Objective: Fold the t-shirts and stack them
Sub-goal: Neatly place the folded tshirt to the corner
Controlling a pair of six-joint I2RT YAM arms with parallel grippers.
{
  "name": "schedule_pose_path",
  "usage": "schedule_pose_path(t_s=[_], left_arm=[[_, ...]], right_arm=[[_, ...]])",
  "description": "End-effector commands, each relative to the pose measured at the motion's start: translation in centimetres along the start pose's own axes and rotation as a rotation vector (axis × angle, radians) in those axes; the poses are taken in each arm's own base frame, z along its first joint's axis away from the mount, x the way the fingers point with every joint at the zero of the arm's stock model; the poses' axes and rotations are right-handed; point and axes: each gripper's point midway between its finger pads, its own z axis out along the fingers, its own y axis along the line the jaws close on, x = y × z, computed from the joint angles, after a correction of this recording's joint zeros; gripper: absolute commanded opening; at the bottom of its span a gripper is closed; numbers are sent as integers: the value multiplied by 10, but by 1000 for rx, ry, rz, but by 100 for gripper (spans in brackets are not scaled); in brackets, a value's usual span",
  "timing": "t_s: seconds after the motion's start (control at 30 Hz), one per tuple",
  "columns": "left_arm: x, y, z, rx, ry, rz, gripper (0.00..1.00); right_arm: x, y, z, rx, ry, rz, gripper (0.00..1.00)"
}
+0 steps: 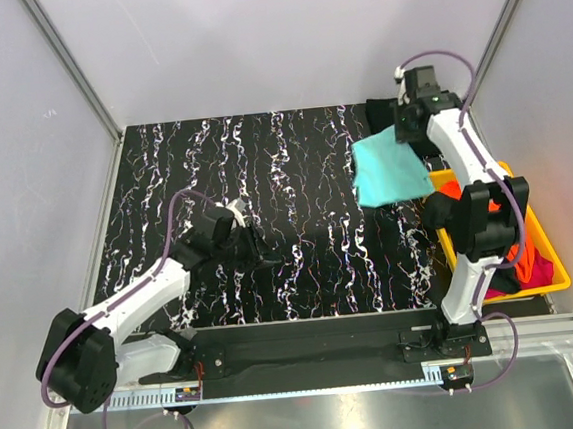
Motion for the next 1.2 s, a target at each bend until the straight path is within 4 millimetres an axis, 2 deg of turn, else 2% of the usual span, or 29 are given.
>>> schedule_pose_path(t_s=[0.0, 0.07, 0.1, 0.17, 0.2, 0.23, 0.27, 0.3, 0.33, 0.37, 0.4, 0.47, 0.5, 0.67, 0.9, 1.1, 1.13, 1.17], left_arm=[[-13, -11, -1, 18, -14, 111, 32], [-13, -13, 0, 25, -6, 125, 32], [-13, -14, 0, 29, 0, 132, 32], [-12, -14, 1, 34, 11, 152, 32], [-11, -12, 2, 31, 18, 154, 32], [-10, -11, 3, 29, 20, 157, 32], [-9, -9, 4, 25, 25, 154, 32], [-7, -6, 4, 21, 34, 151, 32], [-5, -4, 6, 17, 42, 148, 32], [-3, -1, 6, 15, 51, 146, 32], [-2, 0, 7, 15, 56, 147, 32], [-1, 3, 9, 7, 65, 145, 32], [-2, 3, 9, 9, 66, 147, 32], [-4, 6, 19, 1, 90, 134, 32], [1, 10, 31, -1, 132, 121, 32], [1, 9, 36, 6, 151, 118, 32], [1, 9, 36, 7, 152, 118, 32], [2, 9, 36, 9, 157, 118, 32]], right_arm=[[-30, -47, 3, 128, -29, -74, 0], [-36, -59, 13, 175, -24, -121, 0], [-51, -63, 11, 184, -54, -159, 0], [-57, -72, 25, 227, -53, -178, 0], [-72, -79, 21, 254, -84, -182, 0], [-78, -82, 24, 267, -95, -186, 0], [-78, -86, 35, 282, -82, -192, 0], [-95, -89, 29, 295, -125, -190, 0], [-97, -92, 37, 303, -122, -188, 0], [-104, -97, 35, 328, -137, -184, 0], [-118, -99, 28, 342, -177, -181, 0], [-127, -102, 32, 340, -195, -184, 0], [-139, -102, 25, 342, -230, -190, 0], [-149, -99, 35, 314, -250, -219, 0], [-164, -109, 32, 364, -282, -251, 0], [-169, -110, 40, 360, -296, -296, 0], [-165, -129, 44, 381, -283, -277, 0], [-165, -134, 45, 392, -282, -272, 0]])
